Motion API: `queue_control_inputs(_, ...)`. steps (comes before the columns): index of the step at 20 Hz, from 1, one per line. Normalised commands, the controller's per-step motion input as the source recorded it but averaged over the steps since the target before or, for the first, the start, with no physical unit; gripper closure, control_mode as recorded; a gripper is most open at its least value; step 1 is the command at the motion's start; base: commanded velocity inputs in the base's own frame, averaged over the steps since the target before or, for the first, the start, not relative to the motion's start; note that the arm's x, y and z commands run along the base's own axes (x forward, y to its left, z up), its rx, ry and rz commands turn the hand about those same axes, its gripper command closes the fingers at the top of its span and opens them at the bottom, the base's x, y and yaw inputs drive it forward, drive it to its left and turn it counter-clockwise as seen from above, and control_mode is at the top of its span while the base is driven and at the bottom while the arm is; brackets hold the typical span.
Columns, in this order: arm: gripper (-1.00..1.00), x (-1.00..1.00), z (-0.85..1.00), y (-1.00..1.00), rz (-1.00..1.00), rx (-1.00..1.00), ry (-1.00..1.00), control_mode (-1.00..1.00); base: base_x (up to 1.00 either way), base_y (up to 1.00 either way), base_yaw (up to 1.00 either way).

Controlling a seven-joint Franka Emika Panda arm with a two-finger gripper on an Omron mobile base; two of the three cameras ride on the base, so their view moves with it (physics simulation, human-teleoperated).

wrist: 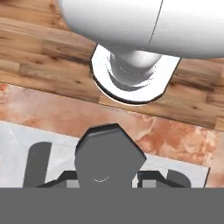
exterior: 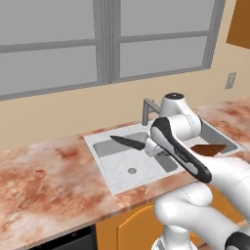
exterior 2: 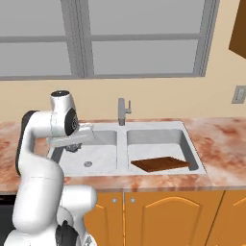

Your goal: Move the cutting board and knife to the sink. Then move spray from the cabinet to the counter.

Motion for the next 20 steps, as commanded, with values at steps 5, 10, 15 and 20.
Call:
queue_control_inputs(5,1.00,0.97,-1.00,0.06,0.24,-0.23,0.08,-1.00,0.00,0.00,0.00)
queue_control_inputs(10,1.00,0.99,-0.93,0.08,0.02,-0.06,0.00,-1.00,0.00,0.00,0.00)
queue_control_inputs(15,1.00,1.00,-0.97,0.17,0.02,0.00,0.01,-1.00,0.00,0.00,0.00)
queue_control_inputs(20,1.00,0.94,-0.83,0.05,0.05,0.00,0.02,-1.00,0.00,0.00,0.00)
